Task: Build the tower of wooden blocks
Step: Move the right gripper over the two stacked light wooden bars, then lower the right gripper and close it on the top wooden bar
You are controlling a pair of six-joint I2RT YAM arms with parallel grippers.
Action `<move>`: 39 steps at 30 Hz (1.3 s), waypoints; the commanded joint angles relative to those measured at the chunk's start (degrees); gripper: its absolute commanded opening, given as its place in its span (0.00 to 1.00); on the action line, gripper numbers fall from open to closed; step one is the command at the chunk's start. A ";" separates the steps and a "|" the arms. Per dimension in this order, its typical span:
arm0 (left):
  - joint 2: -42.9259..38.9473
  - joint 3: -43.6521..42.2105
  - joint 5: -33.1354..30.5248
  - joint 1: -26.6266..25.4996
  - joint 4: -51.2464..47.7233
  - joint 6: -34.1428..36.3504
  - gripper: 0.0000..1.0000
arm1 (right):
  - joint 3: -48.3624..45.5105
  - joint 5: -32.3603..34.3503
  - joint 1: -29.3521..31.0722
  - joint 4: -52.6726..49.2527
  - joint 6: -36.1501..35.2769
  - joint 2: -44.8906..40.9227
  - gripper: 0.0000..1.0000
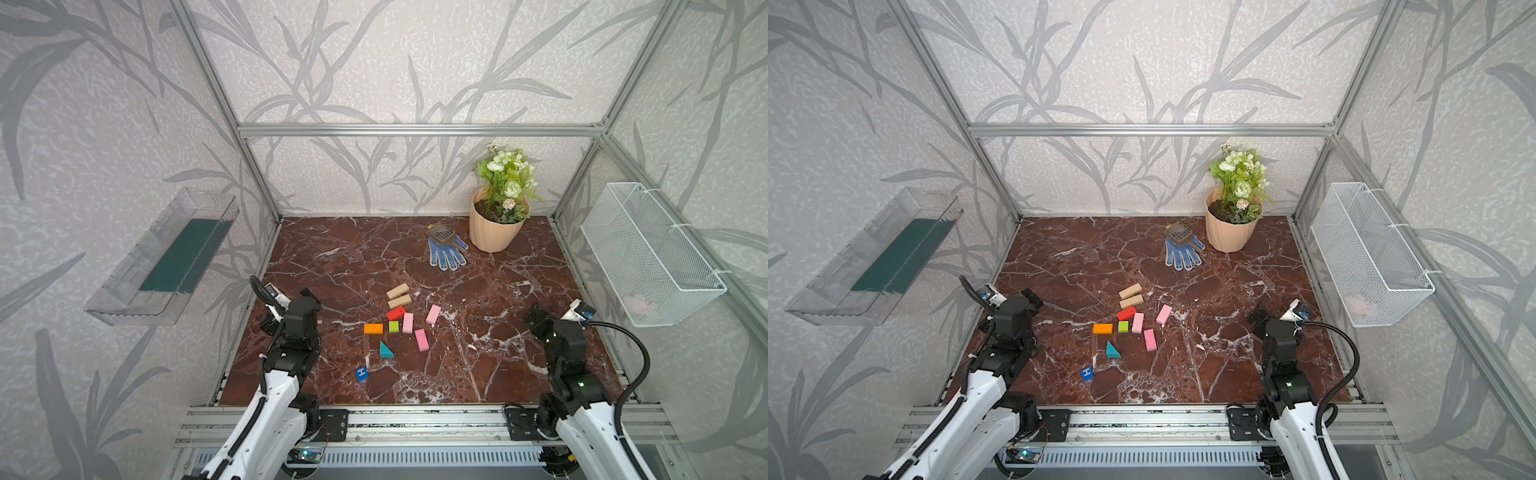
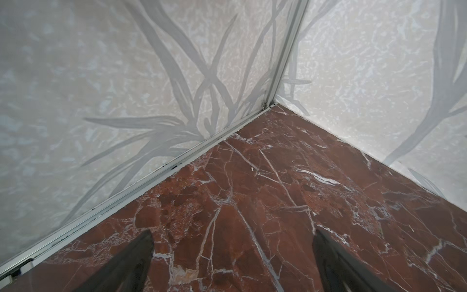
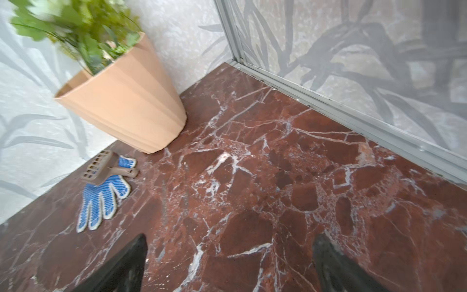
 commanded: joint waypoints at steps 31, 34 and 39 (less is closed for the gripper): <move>7.76 1.13 7.06 -0.12 2.64 -0.99 0.97 | 51.76 -8.41 45.10 -16.93 6.86 78.70 0.81; 8.46 1.62 7.20 -0.17 2.45 -0.94 0.97 | 53.92 -5.74 45.02 -19.40 8.17 81.53 0.82; 9.56 2.34 7.49 -0.16 2.07 -0.94 0.96 | 57.65 -4.54 44.90 -21.46 7.83 85.39 0.81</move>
